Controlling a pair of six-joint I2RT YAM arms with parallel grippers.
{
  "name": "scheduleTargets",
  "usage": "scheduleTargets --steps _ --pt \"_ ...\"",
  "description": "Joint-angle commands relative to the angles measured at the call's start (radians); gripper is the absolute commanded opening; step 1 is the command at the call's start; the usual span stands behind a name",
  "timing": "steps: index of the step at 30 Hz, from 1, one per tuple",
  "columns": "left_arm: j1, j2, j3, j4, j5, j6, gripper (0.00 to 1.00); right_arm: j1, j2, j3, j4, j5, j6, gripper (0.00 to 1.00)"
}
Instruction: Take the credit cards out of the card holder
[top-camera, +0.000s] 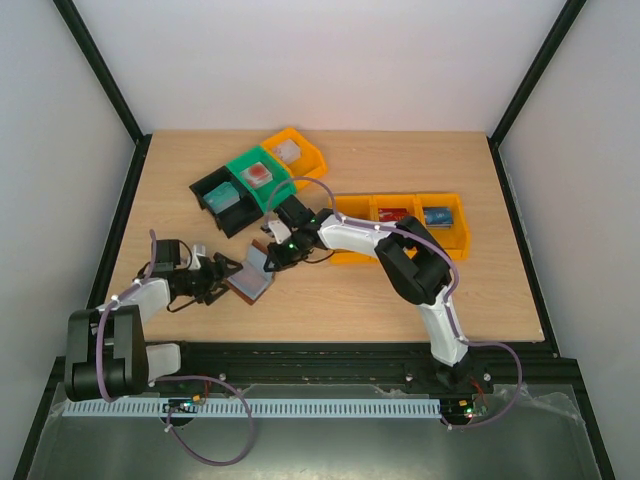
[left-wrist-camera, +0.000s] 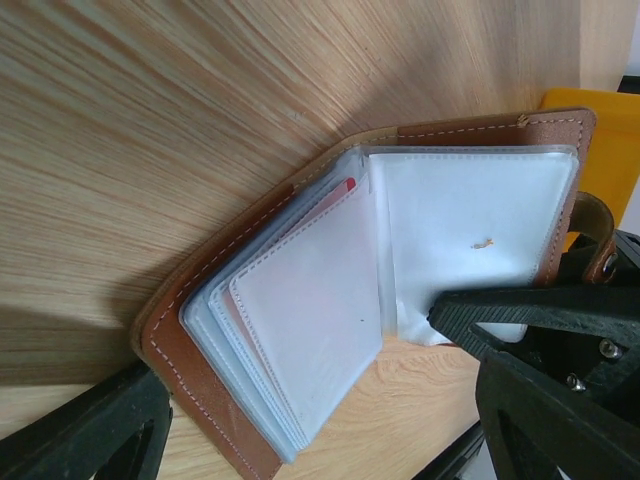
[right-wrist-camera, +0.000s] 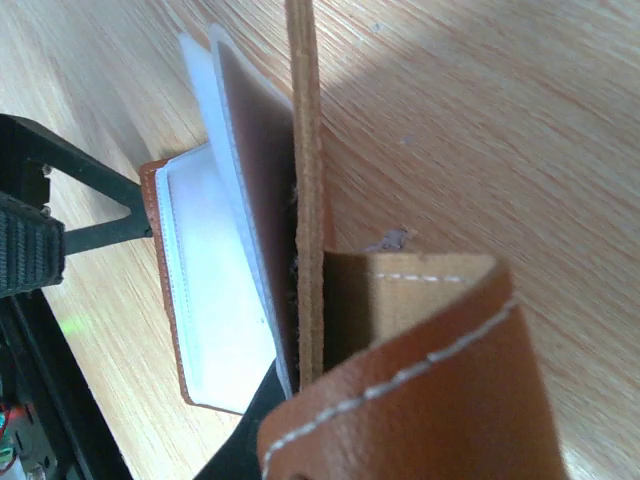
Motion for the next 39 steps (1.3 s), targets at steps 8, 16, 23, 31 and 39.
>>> scheduleTargets --steps 8,16,23,31,39 --pt "0.063 -0.04 0.179 -0.092 0.202 0.17 0.93 -0.092 -0.334 -0.074 0.152 -0.095 0.013 0.02" --pt "0.058 -0.042 0.559 -0.457 0.368 0.596 0.95 -0.178 -0.642 -0.146 0.343 -0.09 0.015 0.01" --pt "0.048 -0.15 0.723 -0.705 0.497 1.002 0.99 -0.178 -0.797 -0.213 0.531 -0.149 0.036 0.02" --pt "-0.121 -0.451 0.529 -0.081 0.375 0.715 0.99 -0.177 -0.868 -0.278 0.582 -0.227 0.036 0.02" --pt "-0.205 -0.52 0.422 0.251 0.197 0.353 0.99 -0.174 -0.905 -0.33 0.625 -0.42 -0.008 0.02"
